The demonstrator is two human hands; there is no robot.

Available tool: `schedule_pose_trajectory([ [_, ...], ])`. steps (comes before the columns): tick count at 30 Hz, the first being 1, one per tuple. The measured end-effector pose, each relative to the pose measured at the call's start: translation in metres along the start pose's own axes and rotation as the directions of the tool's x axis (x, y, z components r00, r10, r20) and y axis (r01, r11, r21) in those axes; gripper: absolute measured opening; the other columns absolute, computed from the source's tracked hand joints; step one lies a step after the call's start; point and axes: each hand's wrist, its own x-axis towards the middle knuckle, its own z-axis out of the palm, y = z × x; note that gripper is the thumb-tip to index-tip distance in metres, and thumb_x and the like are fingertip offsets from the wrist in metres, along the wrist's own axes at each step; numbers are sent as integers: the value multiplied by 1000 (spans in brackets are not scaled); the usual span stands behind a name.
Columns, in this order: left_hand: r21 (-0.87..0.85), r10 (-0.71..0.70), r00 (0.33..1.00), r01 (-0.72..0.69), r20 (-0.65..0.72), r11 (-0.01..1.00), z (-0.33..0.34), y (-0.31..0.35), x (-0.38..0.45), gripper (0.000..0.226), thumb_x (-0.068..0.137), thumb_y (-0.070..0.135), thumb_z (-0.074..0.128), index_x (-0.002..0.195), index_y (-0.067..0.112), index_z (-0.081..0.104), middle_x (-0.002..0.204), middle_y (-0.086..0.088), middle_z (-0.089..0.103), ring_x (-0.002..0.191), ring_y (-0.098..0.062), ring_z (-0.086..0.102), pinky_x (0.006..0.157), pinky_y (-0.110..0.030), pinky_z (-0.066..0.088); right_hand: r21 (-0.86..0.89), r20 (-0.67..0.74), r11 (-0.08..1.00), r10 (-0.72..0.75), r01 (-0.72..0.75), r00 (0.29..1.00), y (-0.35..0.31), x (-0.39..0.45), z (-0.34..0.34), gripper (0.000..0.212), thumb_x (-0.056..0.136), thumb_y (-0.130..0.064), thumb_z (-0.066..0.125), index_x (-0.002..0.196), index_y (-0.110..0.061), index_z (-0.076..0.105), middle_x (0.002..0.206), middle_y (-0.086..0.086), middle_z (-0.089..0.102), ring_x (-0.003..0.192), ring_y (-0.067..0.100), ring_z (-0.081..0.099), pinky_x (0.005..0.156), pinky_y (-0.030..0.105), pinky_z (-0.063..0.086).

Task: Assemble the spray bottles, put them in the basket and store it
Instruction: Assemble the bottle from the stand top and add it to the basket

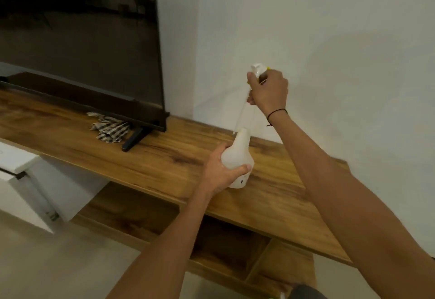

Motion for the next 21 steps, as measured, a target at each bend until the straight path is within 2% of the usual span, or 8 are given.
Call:
schedule_pose_trajectory([
  [2,-27,9,999,-8,43,1000,30,9,-1,83,54,68,85,126,46,51,115,19,62,100,-7,65,69,-25,57,-67,-56,995,-72,68,996,-3,8,-43,52,91,-45,63,80,6,66,62,17,72,46,17,72,64,47,64],
  [4,-40,28,997,-25,66,999,53,17,-1,77,54,67,86,120,52,49,112,22,61,98,-3,63,66,-20,53,-81,-83,992,-105,98,991,-2,13,-82,51,91,-44,64,83,7,64,63,18,72,49,20,73,64,49,64],
  [6,-37,35,997,-32,73,999,69,21,0,73,53,67,86,115,53,50,112,21,62,99,-5,64,67,-25,56,-71,-108,989,-139,131,984,2,14,-114,51,92,-43,66,86,8,62,60,16,71,46,17,72,61,49,64],
  [9,-23,27,997,-25,70,999,85,26,-1,81,51,68,85,122,46,52,114,19,61,101,-8,64,76,-41,64,-54,-146,982,-186,180,972,5,12,-149,49,93,-41,67,88,7,60,59,15,70,45,17,72,61,48,64],
  [12,-12,18,998,-17,68,1000,94,30,-4,83,51,67,84,124,44,52,112,20,60,99,-6,63,77,-48,66,6,-167,979,-200,204,965,6,5,-166,46,93,-39,67,89,6,60,62,15,70,46,18,72,55,47,63],
  [17,40,31,998,-33,58,999,101,36,-11,85,51,68,84,125,44,50,114,16,60,100,-7,62,77,-45,66,37,-157,976,-208,216,965,15,-16,-170,41,97,-38,68,92,2,61,66,13,72,48,16,73,54,45,63],
  [21,62,42,997,-46,63,997,100,39,-17,84,57,62,88,128,44,48,121,9,60,104,-14,62,74,-34,62,47,-144,975,-208,217,967,21,-28,-169,35,98,-39,67,91,-6,60,67,11,72,49,14,73,55,43,64],
])
